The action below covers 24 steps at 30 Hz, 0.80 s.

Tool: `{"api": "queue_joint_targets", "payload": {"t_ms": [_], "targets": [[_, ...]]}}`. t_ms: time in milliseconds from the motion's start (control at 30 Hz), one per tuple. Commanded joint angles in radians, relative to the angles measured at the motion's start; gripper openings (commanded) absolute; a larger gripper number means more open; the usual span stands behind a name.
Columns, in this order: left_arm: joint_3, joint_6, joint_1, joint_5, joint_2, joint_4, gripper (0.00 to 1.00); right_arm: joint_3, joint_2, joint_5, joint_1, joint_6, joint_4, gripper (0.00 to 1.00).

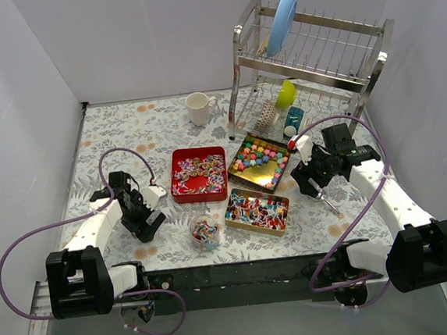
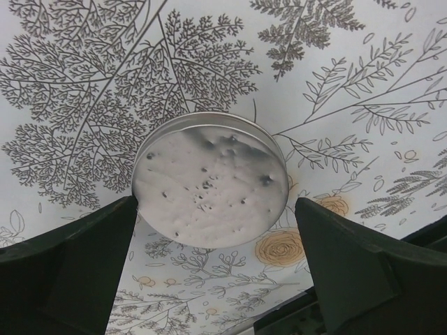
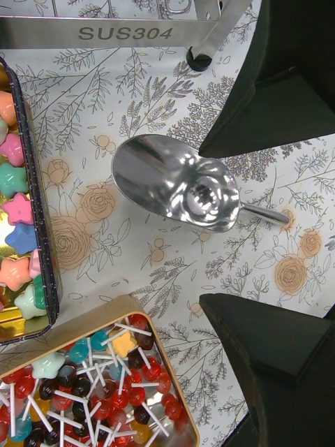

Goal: Pack the candies
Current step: Pick up the bottle lid at the center of the board.

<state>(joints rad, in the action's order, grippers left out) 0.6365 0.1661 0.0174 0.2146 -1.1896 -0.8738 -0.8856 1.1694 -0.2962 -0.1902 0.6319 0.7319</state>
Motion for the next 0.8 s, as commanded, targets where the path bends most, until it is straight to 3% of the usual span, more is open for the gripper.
{"api": "queue_joint_targets", "payload": {"t_ms": [0, 633, 767], "targets": [[-0.038, -0.005, -0.004, -0.007, -0.013, 0.055, 0.98, -0.009, -0.01, -0.024, 0.002, 0.003, -0.003, 0.85], [-0.023, -0.057, -0.002, 0.005, -0.036, 0.125, 0.98, -0.004, 0.003, -0.024, 0.001, 0.003, -0.015, 0.85], [-0.028, -0.063, -0.004, 0.017, -0.053, 0.124, 0.93, -0.003, 0.004, -0.021, 0.002, 0.003, -0.022, 0.85]]}}
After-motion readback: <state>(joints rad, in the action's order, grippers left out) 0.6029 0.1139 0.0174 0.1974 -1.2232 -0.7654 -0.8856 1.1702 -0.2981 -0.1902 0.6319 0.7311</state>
